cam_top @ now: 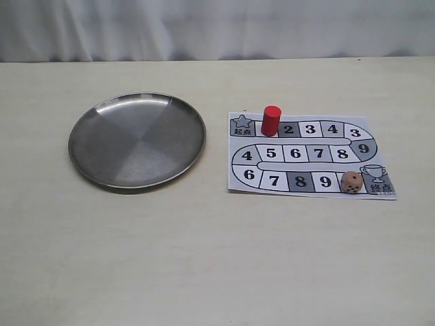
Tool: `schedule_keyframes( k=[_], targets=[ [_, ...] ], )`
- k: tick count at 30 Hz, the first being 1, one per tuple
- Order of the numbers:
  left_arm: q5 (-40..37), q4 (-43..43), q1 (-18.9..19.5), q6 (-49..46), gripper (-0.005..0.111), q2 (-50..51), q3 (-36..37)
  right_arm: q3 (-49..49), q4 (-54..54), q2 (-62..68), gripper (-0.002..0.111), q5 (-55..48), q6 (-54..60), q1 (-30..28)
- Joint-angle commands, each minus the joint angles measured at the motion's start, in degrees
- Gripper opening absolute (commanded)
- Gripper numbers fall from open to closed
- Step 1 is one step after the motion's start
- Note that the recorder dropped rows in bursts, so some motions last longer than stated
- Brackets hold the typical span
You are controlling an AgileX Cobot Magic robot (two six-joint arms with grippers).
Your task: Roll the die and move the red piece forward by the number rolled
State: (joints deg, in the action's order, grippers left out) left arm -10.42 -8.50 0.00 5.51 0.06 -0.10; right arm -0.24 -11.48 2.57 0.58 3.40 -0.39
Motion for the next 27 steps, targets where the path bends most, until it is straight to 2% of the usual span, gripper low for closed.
schedule_keyframes(
  k=[1, 14, 18, 27],
  targets=[
    [0.49, 0.21, -0.03, 0.14, 0.0, -0.06, 0.1, 0.24, 1.25, -2.57, 0.004, -6.33, 0.47, -3.08],
    [0.49, 0.21, -0.03, 0.14, 0.0, -0.06, 0.1, 0.24, 3.51, -2.57, 0.004, -11.15, 0.47, -3.17],
    [0.49, 0.21, -0.03, 0.14, 0.0, -0.06, 0.1, 0.24, 8.15, -2.57, 0.004, -11.03, -3.4, -3.17],
    [0.49, 0.21, -0.03, 0.14, 0.0, -0.06, 0.1, 0.24, 8.49, -2.57, 0.004, -11.03, -3.89, -3.17]
  ],
)
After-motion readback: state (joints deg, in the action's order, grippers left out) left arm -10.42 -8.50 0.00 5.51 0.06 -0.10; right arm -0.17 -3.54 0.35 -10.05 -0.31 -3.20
